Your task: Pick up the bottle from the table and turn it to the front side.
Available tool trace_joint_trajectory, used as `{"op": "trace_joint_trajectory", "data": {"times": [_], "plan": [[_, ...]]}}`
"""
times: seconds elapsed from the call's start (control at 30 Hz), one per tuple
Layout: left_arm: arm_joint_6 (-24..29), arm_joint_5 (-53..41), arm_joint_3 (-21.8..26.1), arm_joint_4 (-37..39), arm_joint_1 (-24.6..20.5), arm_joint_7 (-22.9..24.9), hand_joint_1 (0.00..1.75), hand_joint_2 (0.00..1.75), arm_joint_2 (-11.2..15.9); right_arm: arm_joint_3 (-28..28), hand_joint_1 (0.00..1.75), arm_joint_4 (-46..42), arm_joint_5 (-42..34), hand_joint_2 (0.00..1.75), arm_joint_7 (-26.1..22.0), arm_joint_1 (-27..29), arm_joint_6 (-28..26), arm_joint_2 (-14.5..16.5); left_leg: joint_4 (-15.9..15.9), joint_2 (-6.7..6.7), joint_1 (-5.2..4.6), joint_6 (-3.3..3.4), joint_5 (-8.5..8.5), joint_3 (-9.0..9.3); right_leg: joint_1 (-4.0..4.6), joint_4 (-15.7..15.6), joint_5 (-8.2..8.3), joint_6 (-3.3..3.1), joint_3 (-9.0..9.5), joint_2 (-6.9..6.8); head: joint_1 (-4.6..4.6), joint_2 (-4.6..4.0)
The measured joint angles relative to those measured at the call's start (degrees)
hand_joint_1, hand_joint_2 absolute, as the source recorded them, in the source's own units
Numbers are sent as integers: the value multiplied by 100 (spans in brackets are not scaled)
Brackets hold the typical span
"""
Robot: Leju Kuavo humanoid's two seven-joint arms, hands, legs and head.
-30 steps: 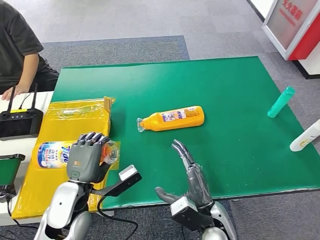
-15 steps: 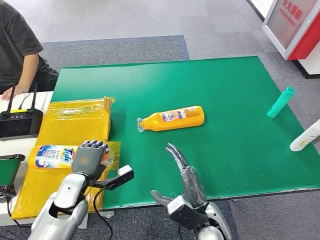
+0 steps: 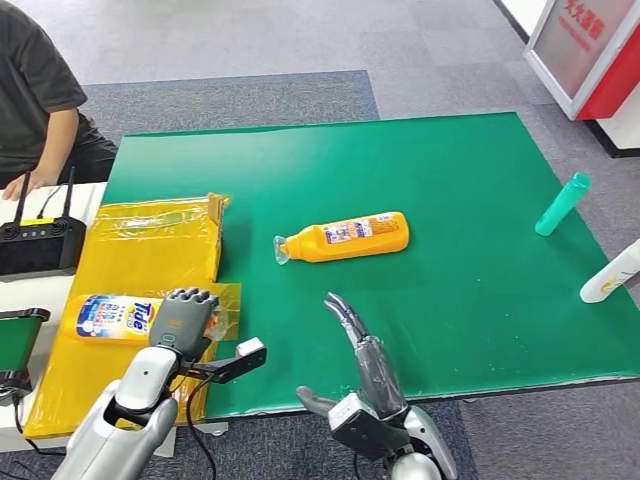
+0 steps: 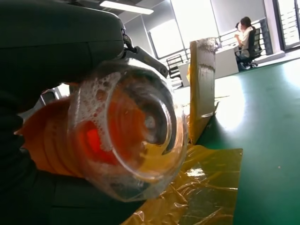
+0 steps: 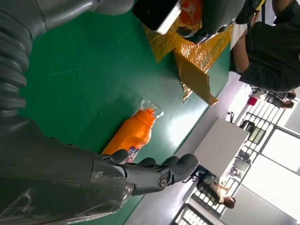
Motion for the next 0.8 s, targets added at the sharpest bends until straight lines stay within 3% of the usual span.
{"op": "trace_joint_trajectory", "data": {"times": [0.17,0.5,0.8], "plan": [[145,0,-43,13,0,11,0,175,-33,1,0,3,-3,175,-2,33,-24,-14,0,0,0,0,0,0,0,0,0,0,1,0,0,0],[319,90,318,-162,268,-655,0,175,-416,-3,0,-22,-8,175,11,163,-104,-52,0,0,-1,0,-1,0,0,0,0,0,2,-1,0,0],[368,2403,880,-1054,959,-2046,0,175,-829,-50,0,-182,-21,175,29,382,-184,-103,0,0,-1,0,-4,-1,0,0,-3,-2,1,0,-1,0]]}}
